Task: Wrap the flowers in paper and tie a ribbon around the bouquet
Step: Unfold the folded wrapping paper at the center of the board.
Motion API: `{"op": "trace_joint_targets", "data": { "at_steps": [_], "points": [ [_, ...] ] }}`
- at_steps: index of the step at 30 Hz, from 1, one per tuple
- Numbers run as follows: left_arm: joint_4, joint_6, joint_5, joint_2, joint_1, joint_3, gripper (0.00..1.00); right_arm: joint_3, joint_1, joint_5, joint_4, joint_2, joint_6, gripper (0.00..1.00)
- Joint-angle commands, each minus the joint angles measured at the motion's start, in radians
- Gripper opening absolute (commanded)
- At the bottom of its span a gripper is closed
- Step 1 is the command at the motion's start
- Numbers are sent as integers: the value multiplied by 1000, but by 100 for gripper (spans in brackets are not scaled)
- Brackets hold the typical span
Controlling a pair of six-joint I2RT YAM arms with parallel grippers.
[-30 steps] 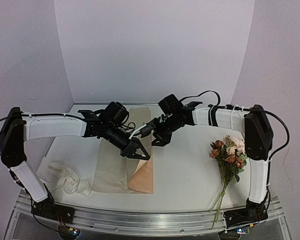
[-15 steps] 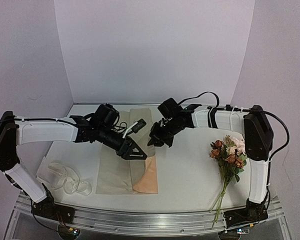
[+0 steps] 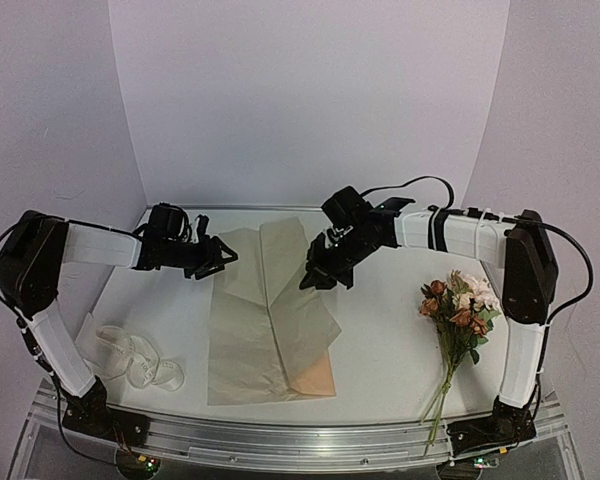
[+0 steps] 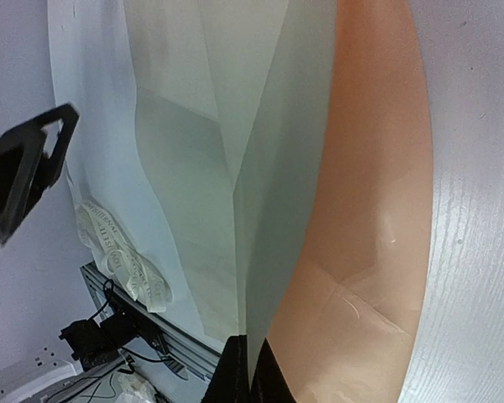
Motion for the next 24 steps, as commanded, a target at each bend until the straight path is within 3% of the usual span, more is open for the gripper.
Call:
{"op": "trace_joint_targets", "data": {
  "at_steps": [1, 6, 13, 20, 24],
  "points": [
    [79, -101, -3, 136, 30, 100, 55, 74, 1, -66, -68, -37, -93, 0],
    [112, -166, -5, 265, 27, 151, 50, 99, -21, -134, -131, -39, -161, 0],
    [4, -213, -168, 280, 0, 117, 50, 148, -63, -147, -347, -66, -325, 0],
    [-114, -245, -327, 211, -4, 28, 51, 149, -95, -56, -578, -122, -511, 0],
    [-145, -253, -366, 192, -2, 0, 51, 121, -119, 76, -673, -156, -593, 0]
  ]
}}
